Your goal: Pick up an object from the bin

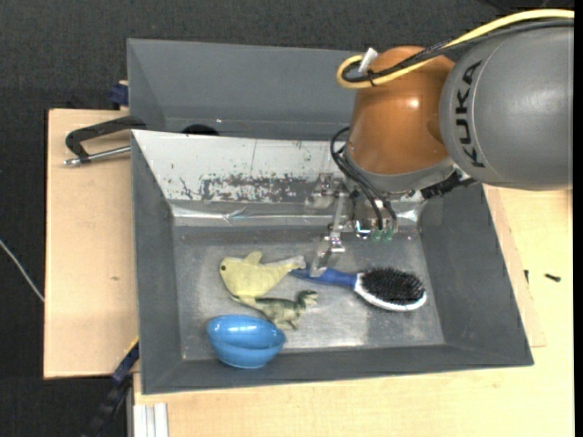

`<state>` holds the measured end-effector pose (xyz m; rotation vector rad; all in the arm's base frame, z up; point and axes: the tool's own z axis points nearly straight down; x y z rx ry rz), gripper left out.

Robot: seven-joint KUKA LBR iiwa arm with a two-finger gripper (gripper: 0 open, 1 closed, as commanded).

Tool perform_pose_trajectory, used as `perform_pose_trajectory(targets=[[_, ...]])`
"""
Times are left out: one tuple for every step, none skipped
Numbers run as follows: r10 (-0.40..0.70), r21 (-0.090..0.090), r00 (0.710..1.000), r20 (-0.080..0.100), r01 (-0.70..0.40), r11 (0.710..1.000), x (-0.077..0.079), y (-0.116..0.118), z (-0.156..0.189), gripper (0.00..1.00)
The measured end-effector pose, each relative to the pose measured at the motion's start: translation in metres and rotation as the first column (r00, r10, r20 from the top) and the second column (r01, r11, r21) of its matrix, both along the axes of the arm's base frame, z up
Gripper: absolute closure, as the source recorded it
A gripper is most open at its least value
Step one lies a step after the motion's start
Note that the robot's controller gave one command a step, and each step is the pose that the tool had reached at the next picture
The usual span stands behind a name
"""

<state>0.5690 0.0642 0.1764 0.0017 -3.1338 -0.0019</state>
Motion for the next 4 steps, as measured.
perform_pose_trajectory(targets=[[0.279,-0.003,0.960,0.003,-0.279,0.960,-0.010,-0.003,-0.102,0.00],[0.279,-0.002,0.960,0.015,-0.279,0.960,-0.007,-0.001,-0.099,1.00],[0.305,-0.004,0.952,0.024,-0.305,0.952,0.003,-0.015,0.059,1.00],[0.309,0.001,0.951,0.005,-0.309,0.951,-0.010,-0.019,0.009,1.00]])
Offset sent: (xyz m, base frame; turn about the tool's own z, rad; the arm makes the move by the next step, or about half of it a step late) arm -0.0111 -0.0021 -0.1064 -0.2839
